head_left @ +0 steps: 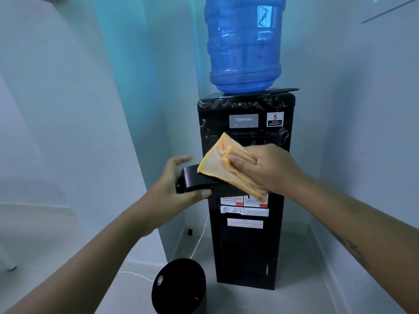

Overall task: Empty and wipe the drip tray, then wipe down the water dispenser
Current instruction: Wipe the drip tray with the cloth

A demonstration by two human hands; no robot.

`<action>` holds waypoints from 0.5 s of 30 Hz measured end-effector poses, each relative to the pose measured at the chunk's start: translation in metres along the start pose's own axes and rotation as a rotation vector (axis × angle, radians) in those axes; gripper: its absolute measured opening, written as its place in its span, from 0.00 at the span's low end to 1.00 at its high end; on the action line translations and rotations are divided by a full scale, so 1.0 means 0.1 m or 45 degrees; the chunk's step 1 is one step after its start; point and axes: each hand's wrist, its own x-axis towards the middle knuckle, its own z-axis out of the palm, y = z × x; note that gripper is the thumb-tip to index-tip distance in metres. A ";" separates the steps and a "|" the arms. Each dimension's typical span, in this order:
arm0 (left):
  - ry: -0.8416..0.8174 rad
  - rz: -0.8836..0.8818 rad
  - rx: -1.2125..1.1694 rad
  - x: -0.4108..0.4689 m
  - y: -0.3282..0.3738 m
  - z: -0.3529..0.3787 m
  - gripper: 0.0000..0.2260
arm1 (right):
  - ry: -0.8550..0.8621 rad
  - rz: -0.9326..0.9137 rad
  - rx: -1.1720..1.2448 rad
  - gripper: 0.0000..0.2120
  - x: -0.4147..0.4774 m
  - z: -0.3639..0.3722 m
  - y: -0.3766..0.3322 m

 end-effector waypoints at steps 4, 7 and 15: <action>0.183 0.087 0.100 -0.03 0.00 0.12 0.14 | -0.009 -0.038 -0.107 0.30 0.00 -0.06 -0.17; 0.235 0.157 0.013 0.05 0.08 0.29 0.11 | 0.074 -0.301 -0.156 0.26 0.03 0.10 -0.54; 0.255 0.231 0.114 -0.14 0.05 0.05 0.13 | 0.107 0.084 0.144 0.23 -0.07 -0.13 0.44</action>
